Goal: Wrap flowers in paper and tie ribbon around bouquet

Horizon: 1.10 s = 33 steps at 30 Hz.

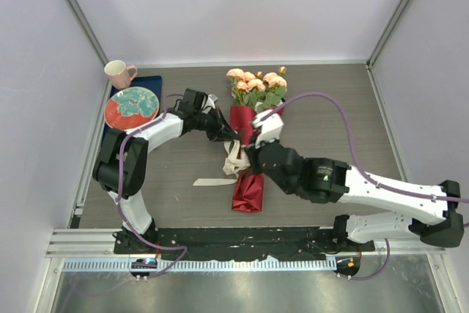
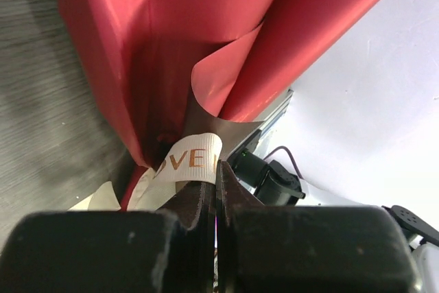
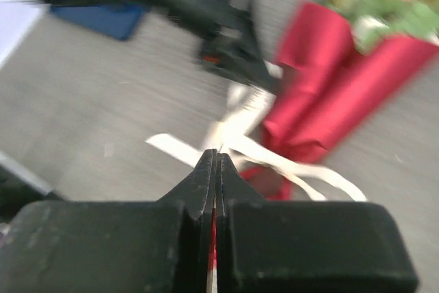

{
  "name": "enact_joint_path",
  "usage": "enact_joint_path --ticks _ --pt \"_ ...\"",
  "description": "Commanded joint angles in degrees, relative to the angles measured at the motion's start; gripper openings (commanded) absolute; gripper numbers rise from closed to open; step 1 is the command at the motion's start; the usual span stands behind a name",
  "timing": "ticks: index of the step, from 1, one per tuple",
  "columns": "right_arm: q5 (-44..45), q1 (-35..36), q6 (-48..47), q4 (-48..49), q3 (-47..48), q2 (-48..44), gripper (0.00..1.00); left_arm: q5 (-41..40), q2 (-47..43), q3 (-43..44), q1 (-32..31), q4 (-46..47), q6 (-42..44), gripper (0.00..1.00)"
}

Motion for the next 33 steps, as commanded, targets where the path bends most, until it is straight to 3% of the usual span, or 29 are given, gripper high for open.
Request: enact_joint_path --ticks 1,2,9,16,27,33 --pt "2.87 -13.76 17.53 -14.25 -7.57 -6.26 0.00 -0.58 0.77 1.79 0.85 0.56 0.79 0.00" --pt "0.65 -20.50 20.07 -15.40 -11.41 -7.31 0.00 -0.84 0.86 1.79 0.85 0.73 0.79 0.00" --pt "-6.92 -39.35 29.55 -21.45 -24.71 -15.40 0.00 -1.55 -0.10 1.97 0.94 0.65 0.17 0.00" --pt "-8.52 -48.94 41.88 -27.00 -35.44 -25.59 0.00 -1.72 -1.16 1.26 0.85 0.21 0.44 0.00" --pt "7.38 -51.33 62.98 -37.91 -38.26 -43.07 0.00 -0.93 -2.92 0.82 1.99 -0.93 1.31 0.00" --pt "9.86 -51.24 64.73 -37.91 -39.14 -39.50 0.00 0.30 -3.36 0.91 2.08 -1.20 1.67 0.00"
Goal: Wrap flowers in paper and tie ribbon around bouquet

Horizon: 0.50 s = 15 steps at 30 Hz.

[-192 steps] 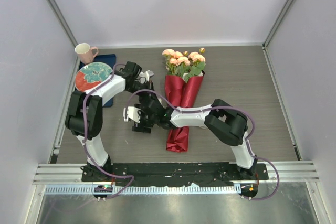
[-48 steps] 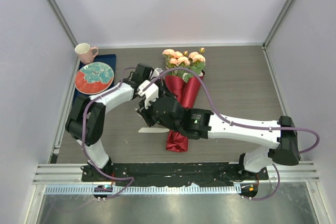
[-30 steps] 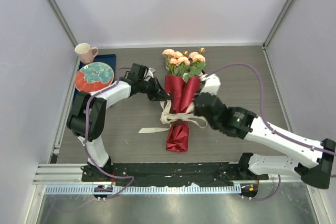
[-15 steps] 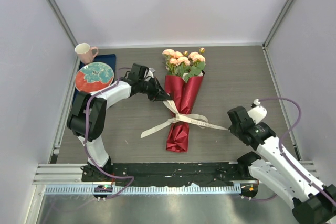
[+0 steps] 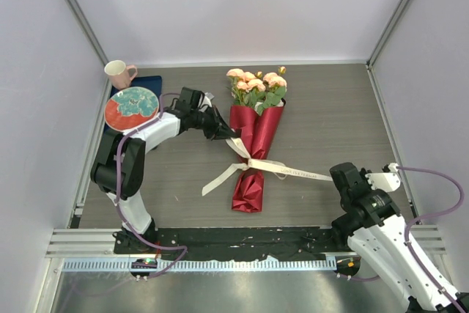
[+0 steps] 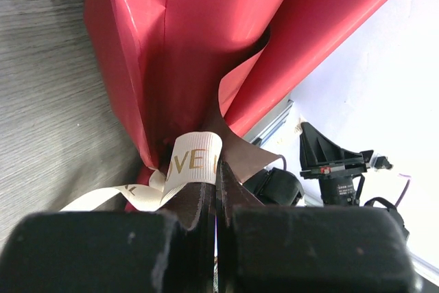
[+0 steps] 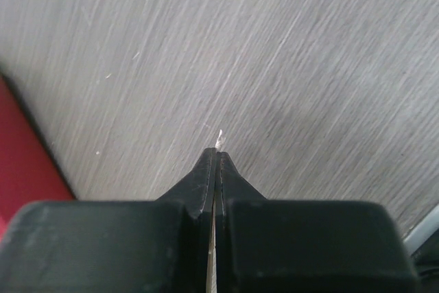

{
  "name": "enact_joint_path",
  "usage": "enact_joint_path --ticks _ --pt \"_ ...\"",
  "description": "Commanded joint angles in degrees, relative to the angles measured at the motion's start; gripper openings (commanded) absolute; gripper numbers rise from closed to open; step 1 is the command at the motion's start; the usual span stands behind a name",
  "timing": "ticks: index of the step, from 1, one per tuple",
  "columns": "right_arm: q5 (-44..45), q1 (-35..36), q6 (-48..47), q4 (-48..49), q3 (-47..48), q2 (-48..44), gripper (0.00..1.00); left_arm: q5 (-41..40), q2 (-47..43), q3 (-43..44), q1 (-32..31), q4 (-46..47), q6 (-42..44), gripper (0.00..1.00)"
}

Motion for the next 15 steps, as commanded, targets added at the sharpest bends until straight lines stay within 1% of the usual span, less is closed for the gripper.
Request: enact_joint_path --ticks 1,3,5,7,9,12,15 --pt "6.90 -0.16 5.97 -1.56 0.01 3.39 0.00 1.76 -2.94 0.85 0.27 -0.61 1.36 0.00" --pt "7.79 -0.08 8.86 -2.96 -0.25 2.00 0.01 2.03 -3.47 1.02 0.44 -1.05 1.71 0.00" --pt "9.54 -0.08 9.66 -3.32 -0.60 -1.25 0.01 2.03 -4.17 0.93 0.79 -1.49 1.97 0.00" --pt "11.47 -0.08 9.92 -4.02 0.27 -2.23 0.00 2.20 -4.79 0.93 1.06 -2.19 2.33 0.00" --pt "13.41 -0.25 11.33 -5.77 1.06 -2.06 0.00 2.29 -5.66 0.85 1.58 -2.63 2.68 0.00" --pt "15.08 -0.17 11.60 -5.96 3.26 -0.57 0.00 3.43 -5.84 0.50 2.37 -2.46 2.59 0.00" --pt "18.32 -0.16 9.85 -5.87 6.24 0.49 0.00 3.78 -6.37 0.06 2.81 -2.54 2.85 0.00"
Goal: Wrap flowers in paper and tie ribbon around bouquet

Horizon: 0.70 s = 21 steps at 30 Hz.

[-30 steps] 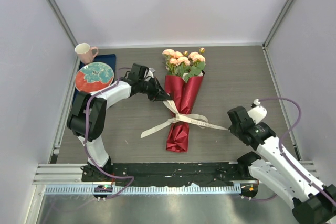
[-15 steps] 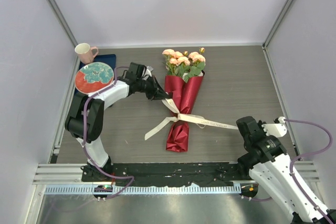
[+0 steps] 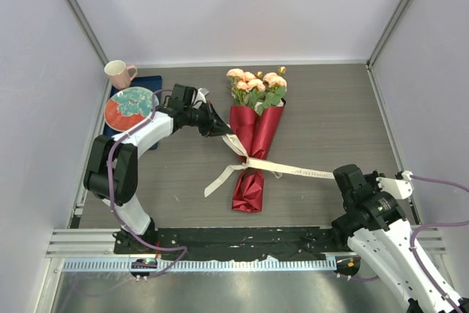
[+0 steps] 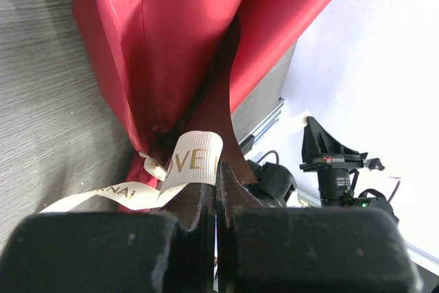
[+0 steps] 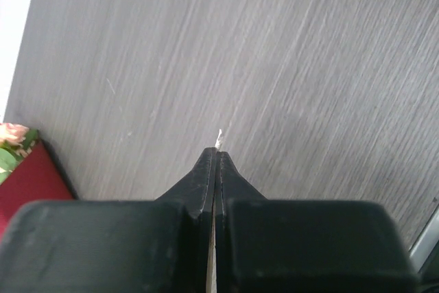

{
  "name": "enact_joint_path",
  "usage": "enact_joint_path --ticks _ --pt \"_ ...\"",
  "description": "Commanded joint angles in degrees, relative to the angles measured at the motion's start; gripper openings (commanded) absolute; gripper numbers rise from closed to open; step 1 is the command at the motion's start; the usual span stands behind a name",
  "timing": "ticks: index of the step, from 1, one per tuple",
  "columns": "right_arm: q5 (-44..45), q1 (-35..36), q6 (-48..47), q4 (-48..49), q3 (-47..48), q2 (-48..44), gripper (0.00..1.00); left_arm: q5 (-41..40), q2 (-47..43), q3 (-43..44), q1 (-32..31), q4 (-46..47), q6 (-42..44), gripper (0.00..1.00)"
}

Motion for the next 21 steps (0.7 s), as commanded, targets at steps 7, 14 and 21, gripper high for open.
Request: enact_joint_path --ticks 7,14,21 --pt "18.96 -0.25 -9.88 -0.47 18.70 2.71 0.00 2.89 -3.12 -1.70 1.93 0.23 1.57 0.00" --pt "19.12 -0.08 -11.38 -2.22 18.45 -0.45 0.00 3.59 -2.59 -1.70 2.01 1.47 0.86 0.00" --pt "25.18 -0.16 -13.14 -6.35 20.82 -0.37 0.00 3.86 -2.24 -1.61 2.10 1.03 1.13 0.00"
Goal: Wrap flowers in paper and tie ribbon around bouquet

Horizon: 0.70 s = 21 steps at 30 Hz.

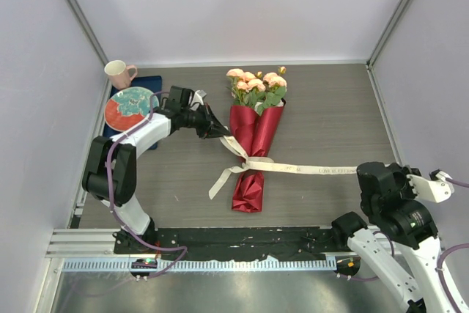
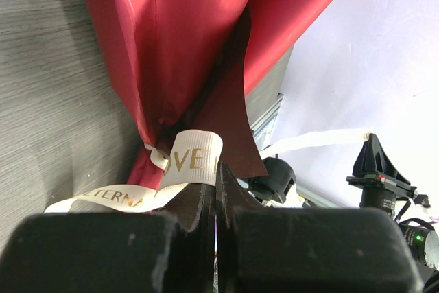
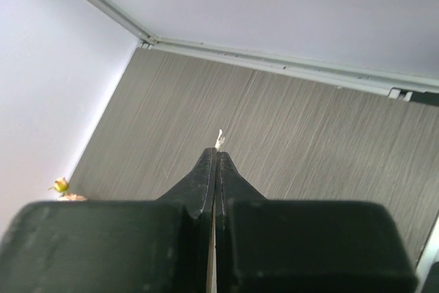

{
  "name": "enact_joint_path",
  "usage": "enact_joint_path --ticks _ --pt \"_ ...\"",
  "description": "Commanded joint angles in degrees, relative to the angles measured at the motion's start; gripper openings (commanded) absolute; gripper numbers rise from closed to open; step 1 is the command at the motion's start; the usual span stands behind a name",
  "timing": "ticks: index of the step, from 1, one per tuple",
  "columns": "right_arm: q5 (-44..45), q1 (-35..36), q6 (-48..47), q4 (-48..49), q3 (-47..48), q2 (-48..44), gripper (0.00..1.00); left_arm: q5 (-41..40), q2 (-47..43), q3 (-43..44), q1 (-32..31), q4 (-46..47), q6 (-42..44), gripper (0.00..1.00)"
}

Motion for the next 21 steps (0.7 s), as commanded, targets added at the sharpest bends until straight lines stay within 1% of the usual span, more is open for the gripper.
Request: enact_joint_path --ticks 1,3,5,6,7,8,9,10,11,12,13,14,15,16,17,18,19,20,21 --pt "8.43 -0.08 0.06 -4.43 3.22 0.83 0.00 1.78 -1.28 0.09 0.38 1.09 0.30 0.00" --pt "8.53 -0.08 0.15 -4.62 3.58 1.36 0.00 1.78 -1.28 -0.09 0.29 1.01 0.30 0.00" --pt "5.91 -0.08 -0.99 -3.22 3.06 2.67 0.04 1.78 -1.45 -0.26 0.29 1.09 0.30 0.00" --pt "1.36 -0.08 -0.99 -2.60 2.27 4.59 0.07 1.78 -1.45 -0.26 0.29 1.18 0.21 0.00" --pt "-1.99 -0.08 -1.17 -0.60 -0.17 5.22 0.13 1.78 -1.37 -0.35 0.20 1.18 0.21 0.00" --pt "-4.98 -0.08 -1.25 0.73 -1.85 5.84 0.16 1.87 -1.36 -0.35 0.29 1.18 0.12 0.00" --pt "-7.79 -0.08 -1.17 2.13 -5.69 6.19 0.19 2.04 -1.45 -0.61 0.29 1.27 0.12 0.00" --pt "-13.22 -0.08 -1.17 5.45 -7.56 5.93 0.30 2.05 -1.54 -0.70 0.20 1.27 0.12 0.00" --pt "-15.62 0.01 -2.65 8.36 -9.14 5.50 0.37 2.13 -1.71 -0.88 0.20 1.36 0.12 0.00" --pt "-18.43 -0.08 -7.71 11.87 -11.51 5.06 0.48 2.22 -1.98 -1.49 0.11 1.27 0.21 0.00" --pt "-22.29 0.01 -8.45 15.21 -12.23 4.88 0.60 2.31 -2.41 -1.75 0.11 1.27 0.38 0.00" --pt "-24.67 0.01 -9.33 16.72 -12.58 5.14 0.65 2.40 -2.68 -2.10 0.11 1.27 0.47 0.00" --pt "-27.57 -0.08 -17.09 19.52 -13.46 5.40 0.68 2.48 -2.86 -2.63 0.11 1.18 0.47 0.00" --pt "-35.60 0.01 -21.25 27.56 -13.99 6.97 0.70 2.57 -3.12 -2.90 0.02 1.18 0.56 0.00" --pt "-40.12 0.01 -25.91 31.38 -14.34 8.12 0.71 2.57 -3.30 -3.16 0.02 1.18 0.65 0.00" --pt "-45.21 0.01 -33.87 35.42 -15.04 10.22 0.71 2.75 -3.47 -3.51 0.02 1.09 0.73 0.00" --pt "-53.27 0.10 -37.69 44.07 -15.57 11.98 0.71 2.84 -3.91 -3.69 -0.06 1.01 0.82 0.00" --pt "-67.36 0.10 -40.17 48.07 -15.92 16.78 0.70 2.92 -4.09 -3.78 -0.06 0.66 1.26 0.00" --pt "-76.20 0.19 -41.67 51.60 -16.01 19.44 0.67 2.92 -4.18 -3.86 -0.06 0.31 1.61 0.00"
